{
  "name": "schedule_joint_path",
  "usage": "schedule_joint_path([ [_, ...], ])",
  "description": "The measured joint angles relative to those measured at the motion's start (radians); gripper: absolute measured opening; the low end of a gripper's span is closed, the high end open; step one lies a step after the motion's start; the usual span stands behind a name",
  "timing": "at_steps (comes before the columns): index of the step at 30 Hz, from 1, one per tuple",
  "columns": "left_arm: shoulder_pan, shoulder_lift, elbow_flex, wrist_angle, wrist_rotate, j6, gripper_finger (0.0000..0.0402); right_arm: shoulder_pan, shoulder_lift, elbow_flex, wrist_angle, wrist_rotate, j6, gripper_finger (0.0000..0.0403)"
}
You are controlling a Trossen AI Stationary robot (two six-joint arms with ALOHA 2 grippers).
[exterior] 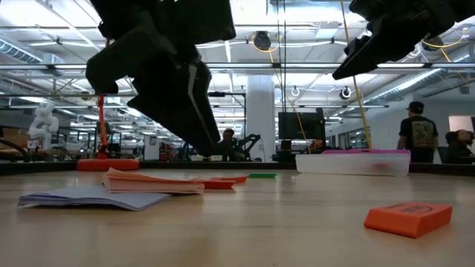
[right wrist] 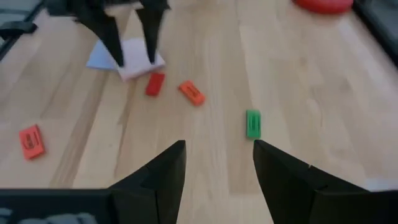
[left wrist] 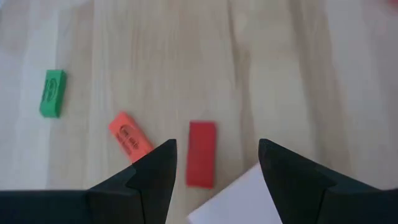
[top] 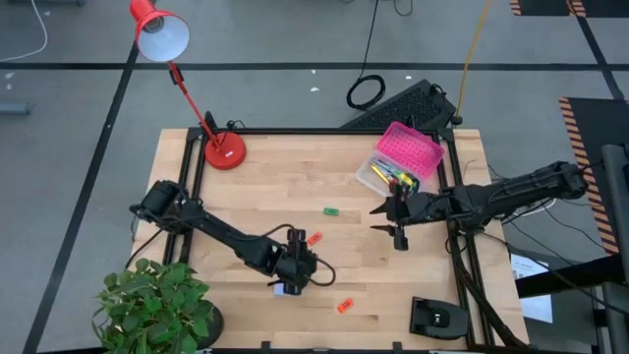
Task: Pack school essentials
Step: Put the red eraser into the supply box
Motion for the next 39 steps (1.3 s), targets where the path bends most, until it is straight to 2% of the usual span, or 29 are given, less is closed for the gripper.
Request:
schedule_joint_path([
  [5,0.036,-0.016,-0.047,0.082,0.007,0.070,0.0230,0.000,0.009,0.000,0.049,0.000,-0.158,0.0180],
  [9,0.062,-0.019,-0.149,0.277,0.076,0.081,0.0230,0.000,0.008,0.000,0.051,0.000,-0.252,0.0180],
  [15,0.077,-0.018,-0.273,0.469,0.104,0.085,0.0230,-0.001,0.008,0.000,0.051,0.028,-0.307,0.0180],
  [20,0.099,-0.028,-0.310,0.487,0.155,0.061,0.0230,-0.002,0.008,0.000,0.053,0.053,-0.316,0.0180],
  [30,0.113,-0.030,-0.350,0.519,0.163,0.004,0.0228,-0.002,0.008,0.000,0.088,0.053,-0.339,0.0180],
  [39,0.107,-0.029,-0.350,0.516,0.169,0.005,0.0157,-0.002,0.008,0.000,0.088,0.053,-0.339,0.0180],
])
